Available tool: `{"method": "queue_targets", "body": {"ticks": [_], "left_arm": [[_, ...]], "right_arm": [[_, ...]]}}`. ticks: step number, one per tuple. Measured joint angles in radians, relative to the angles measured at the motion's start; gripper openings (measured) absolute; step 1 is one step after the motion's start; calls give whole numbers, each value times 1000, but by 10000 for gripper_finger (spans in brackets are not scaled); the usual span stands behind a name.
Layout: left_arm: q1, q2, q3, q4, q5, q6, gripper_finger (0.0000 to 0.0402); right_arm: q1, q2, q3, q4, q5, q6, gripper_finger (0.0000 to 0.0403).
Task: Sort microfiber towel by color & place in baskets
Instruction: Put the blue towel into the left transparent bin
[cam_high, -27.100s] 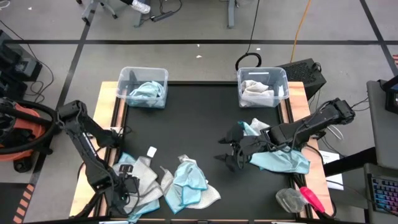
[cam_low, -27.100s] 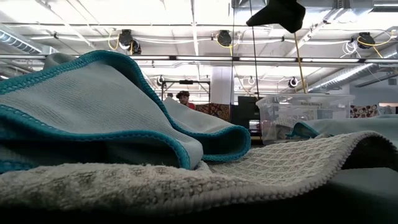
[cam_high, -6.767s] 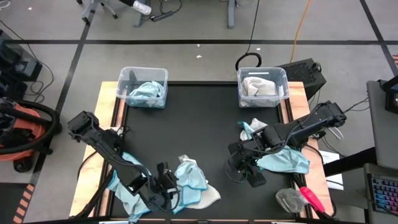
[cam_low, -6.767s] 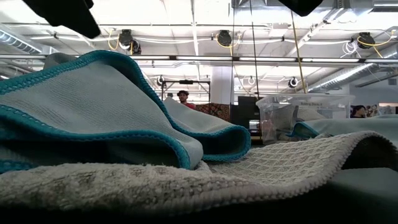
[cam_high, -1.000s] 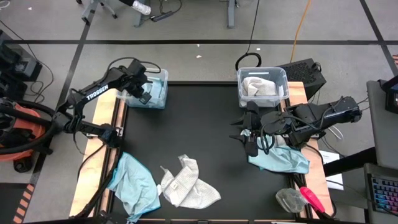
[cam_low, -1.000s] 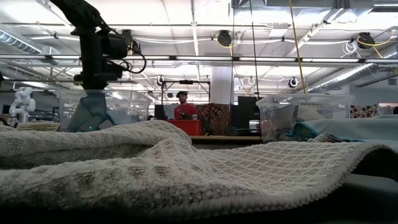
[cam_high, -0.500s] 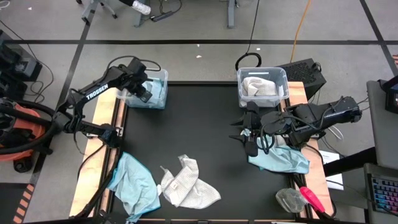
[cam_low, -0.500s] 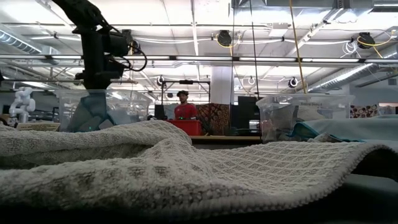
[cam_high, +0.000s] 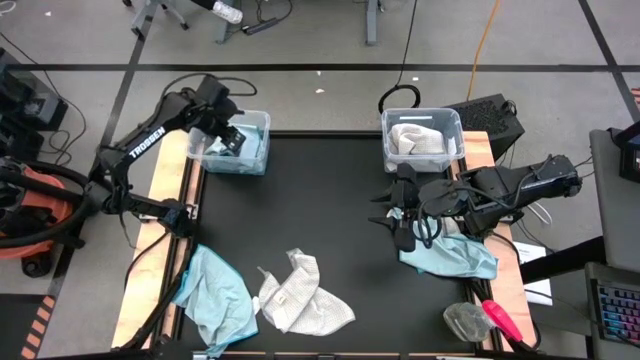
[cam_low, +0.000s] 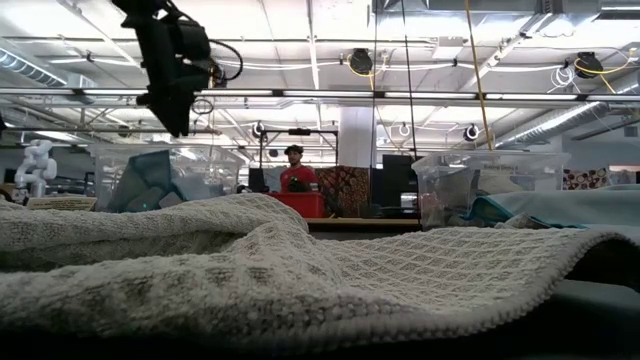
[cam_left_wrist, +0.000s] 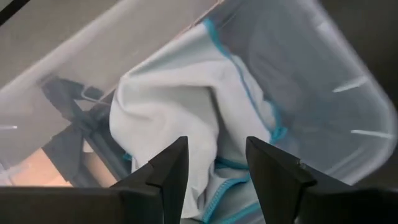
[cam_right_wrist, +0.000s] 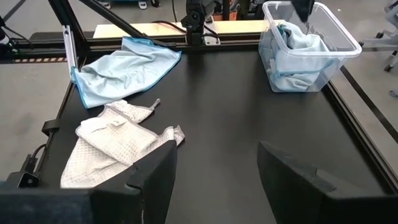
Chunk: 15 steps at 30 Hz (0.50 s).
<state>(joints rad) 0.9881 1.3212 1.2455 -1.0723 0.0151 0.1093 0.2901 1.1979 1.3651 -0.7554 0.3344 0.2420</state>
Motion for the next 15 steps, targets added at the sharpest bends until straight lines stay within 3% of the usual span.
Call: {"method": "queue_targets", "body": {"ticks": [15], "left_arm": [[-116, -84, 215, -38, 69, -2, 167]], "right_arm": [[0, 0, 0, -13, -27, -18, 214]]}}
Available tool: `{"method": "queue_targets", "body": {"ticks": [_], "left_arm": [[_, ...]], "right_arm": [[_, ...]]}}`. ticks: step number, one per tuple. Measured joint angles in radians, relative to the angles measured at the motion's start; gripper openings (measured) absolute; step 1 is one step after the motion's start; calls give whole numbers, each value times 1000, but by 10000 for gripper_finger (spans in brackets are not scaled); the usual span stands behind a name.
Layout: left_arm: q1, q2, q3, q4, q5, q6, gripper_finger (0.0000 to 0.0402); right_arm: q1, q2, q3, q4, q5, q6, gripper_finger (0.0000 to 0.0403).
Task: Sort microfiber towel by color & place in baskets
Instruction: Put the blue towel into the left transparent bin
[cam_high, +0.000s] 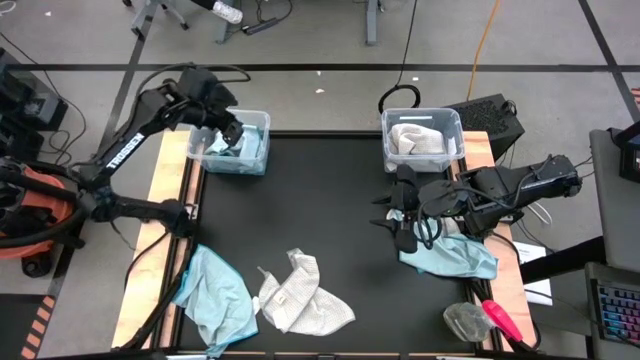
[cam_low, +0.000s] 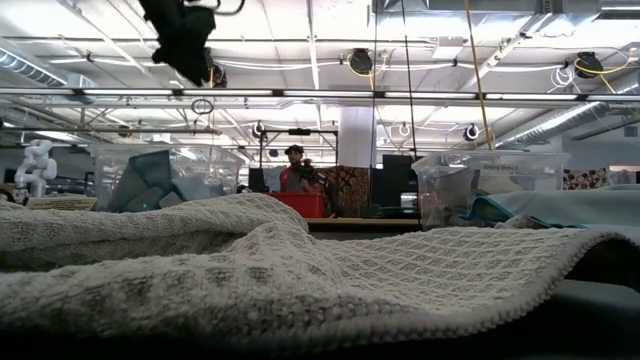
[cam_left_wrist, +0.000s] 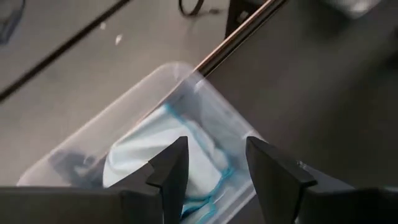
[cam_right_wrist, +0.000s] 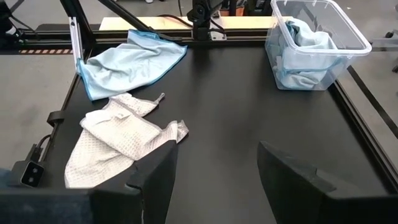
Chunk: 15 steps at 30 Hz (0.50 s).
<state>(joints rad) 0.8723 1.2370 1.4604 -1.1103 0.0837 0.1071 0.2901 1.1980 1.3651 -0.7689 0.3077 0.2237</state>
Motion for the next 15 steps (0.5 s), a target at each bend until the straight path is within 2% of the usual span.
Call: {"method": "queue_targets", "body": {"ticks": [7, 15], "left_arm": [[-120, -81, 50, 2, 2, -79, 167], [-284, -180, 52, 2, 72, -211, 167]], "right_arm": [[0, 0, 0, -33, -2, 0, 214], [0, 0, 0, -93, -91, 3, 214]]}}
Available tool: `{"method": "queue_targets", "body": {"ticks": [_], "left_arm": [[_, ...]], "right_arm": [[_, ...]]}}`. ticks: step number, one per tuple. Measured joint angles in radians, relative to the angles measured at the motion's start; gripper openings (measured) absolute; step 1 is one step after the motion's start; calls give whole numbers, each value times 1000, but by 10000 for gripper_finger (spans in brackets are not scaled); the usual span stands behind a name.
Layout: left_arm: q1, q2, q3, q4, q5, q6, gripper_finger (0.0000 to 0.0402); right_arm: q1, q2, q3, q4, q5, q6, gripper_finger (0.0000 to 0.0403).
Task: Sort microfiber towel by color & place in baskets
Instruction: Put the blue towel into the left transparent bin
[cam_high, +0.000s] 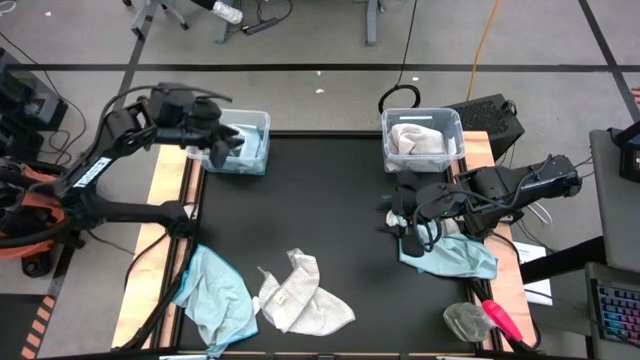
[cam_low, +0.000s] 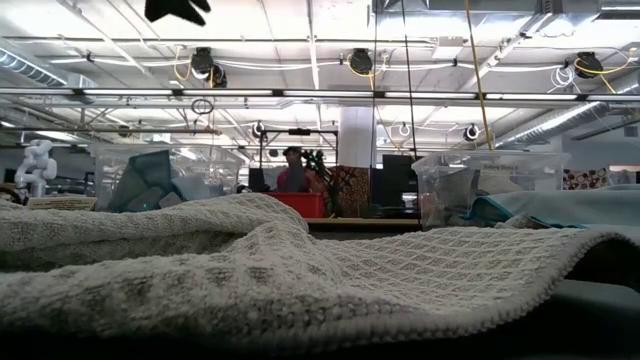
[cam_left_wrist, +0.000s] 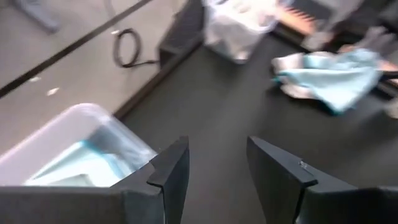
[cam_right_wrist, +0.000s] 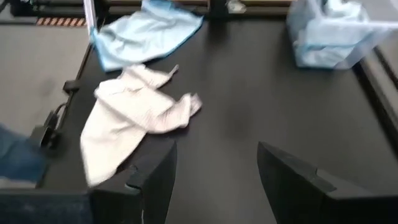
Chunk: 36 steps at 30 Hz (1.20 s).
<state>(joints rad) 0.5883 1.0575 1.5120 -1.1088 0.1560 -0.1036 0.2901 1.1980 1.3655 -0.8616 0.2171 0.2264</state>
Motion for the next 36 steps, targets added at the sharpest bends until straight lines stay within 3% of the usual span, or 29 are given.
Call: {"method": "queue_targets", "body": {"ticks": [8, 17, 27, 36], "left_arm": [[-201, -58, 0, 0, 20, -147, 167], [-423, -48, 0, 0, -8, -293, 167], [-653, 50, 0, 7, -146, -417, 167], [-832, 200, 0, 132, -223, -441, 167]], "right_arm": [[18, 0, 0, -43, -95, 4, 214], [84, 0, 0, -119, -119, 26, 214], [201, 0, 0, -293, -119, 168, 214], [350, 0, 0, -472, -119, 393, 214]]}}
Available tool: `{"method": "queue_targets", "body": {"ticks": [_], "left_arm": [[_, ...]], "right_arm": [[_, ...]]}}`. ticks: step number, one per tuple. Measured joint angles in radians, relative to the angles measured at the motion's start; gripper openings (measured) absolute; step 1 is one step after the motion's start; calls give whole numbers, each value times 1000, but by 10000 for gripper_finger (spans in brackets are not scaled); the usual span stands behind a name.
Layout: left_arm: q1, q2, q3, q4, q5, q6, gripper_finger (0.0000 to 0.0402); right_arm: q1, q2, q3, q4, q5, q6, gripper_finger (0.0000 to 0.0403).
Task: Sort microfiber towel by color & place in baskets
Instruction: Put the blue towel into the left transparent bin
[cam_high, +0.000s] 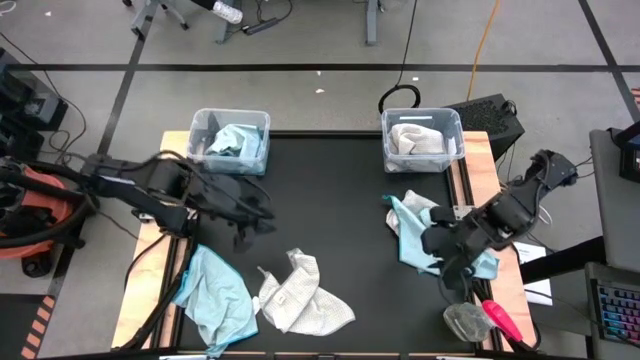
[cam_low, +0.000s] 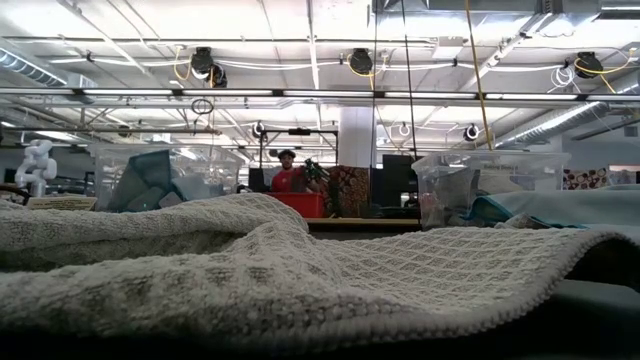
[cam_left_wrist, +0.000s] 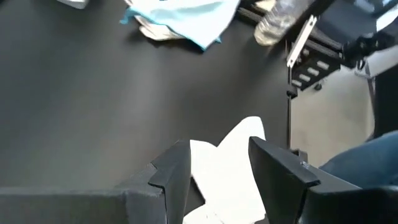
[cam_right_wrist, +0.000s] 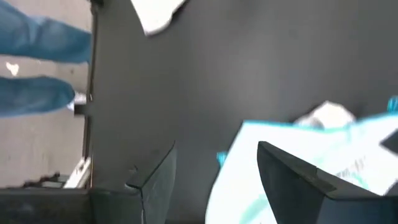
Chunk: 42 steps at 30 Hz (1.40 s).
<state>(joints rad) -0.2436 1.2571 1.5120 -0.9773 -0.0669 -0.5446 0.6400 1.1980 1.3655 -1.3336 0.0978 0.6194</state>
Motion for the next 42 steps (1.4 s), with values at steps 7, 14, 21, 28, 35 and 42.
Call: {"method": "queue_targets", "body": {"ticks": [7, 14, 21, 28, 35, 42], "left_arm": [[-83, 110, 0, 20, -55, 0, 167], [-130, 198, 0, 29, -100, 8, 167], [-163, 272, 0, 27, -119, 36, 167], [-185, 328, -3, 28, -134, 61, 167], [-184, 328, -65, 40, -133, 62, 167], [-183, 327, -65, 54, -133, 77, 167]], "right_arm": [[110, -1, -24, -87, 3, 114, 214], [182, 0, -176, -91, -18, 209, 214], [201, 0, -378, -93, -54, 344, 214], [200, -1, -535, -40, -78, 430, 214], [166, -17, -628, 149, -90, 492, 214], [127, -18, -661, 160, -50, 526, 214]]}}
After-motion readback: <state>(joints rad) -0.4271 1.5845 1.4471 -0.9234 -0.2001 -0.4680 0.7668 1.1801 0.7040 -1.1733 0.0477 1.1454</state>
